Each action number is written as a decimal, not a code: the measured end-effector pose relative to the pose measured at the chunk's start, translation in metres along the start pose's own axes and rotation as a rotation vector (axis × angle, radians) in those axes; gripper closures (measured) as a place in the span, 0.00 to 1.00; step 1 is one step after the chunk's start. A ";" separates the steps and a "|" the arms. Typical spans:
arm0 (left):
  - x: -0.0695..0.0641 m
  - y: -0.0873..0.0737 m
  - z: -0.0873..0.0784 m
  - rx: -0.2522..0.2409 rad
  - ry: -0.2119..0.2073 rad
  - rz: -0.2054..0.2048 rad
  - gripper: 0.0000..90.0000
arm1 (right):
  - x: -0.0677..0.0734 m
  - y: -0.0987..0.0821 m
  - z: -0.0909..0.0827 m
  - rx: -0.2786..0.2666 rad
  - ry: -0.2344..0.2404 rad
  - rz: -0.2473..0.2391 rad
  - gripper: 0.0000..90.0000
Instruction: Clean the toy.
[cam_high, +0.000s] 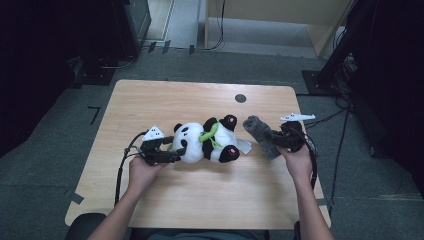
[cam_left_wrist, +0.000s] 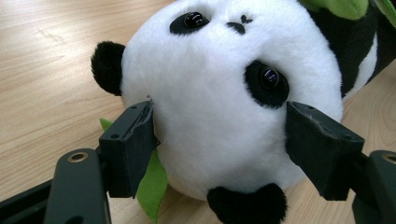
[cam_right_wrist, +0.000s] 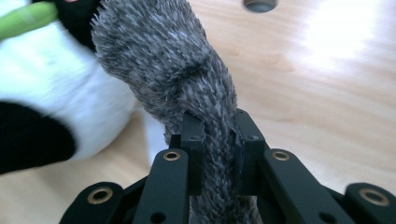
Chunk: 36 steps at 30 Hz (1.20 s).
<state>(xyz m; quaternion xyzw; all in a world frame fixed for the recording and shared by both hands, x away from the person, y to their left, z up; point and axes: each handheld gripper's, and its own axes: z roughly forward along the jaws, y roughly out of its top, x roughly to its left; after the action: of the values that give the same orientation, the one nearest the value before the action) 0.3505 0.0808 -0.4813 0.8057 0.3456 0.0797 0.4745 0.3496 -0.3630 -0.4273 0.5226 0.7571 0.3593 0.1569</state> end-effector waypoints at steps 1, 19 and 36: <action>0.000 0.000 0.000 0.000 0.000 0.001 0.29 | -0.003 0.001 0.003 -0.001 -0.008 0.010 0.87; 0.001 0.000 0.000 -0.003 -0.005 -0.001 0.29 | -0.039 -0.008 0.056 -0.002 -0.046 0.100 0.85; 0.001 0.000 0.000 -0.005 -0.012 0.002 0.29 | -0.042 -0.011 0.059 -0.006 -0.054 0.074 0.60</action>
<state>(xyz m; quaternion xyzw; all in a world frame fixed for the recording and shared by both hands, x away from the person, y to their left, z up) 0.3516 0.0816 -0.4817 0.8054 0.3417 0.0764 0.4783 0.3954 -0.3805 -0.4821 0.5594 0.7315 0.3530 0.1654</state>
